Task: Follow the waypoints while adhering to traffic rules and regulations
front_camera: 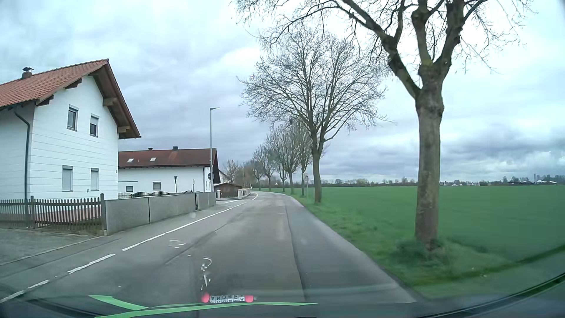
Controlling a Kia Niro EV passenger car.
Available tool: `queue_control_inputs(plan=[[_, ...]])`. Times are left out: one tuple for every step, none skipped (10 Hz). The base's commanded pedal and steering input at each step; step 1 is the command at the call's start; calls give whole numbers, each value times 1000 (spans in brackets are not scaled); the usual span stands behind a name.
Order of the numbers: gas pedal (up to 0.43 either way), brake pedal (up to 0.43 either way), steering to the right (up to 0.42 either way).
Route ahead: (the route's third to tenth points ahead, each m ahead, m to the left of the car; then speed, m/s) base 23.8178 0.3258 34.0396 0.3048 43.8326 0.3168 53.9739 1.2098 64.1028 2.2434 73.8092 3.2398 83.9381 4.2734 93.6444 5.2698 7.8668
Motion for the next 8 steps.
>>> queue_control_inputs(plan=[[79, 0, 0], [79, 0, 0], [79, 0, 0], [79, 0, 0], [79, 0, 0], [79, 0, 0], [79, 0, 0], [79, 0, 0]])
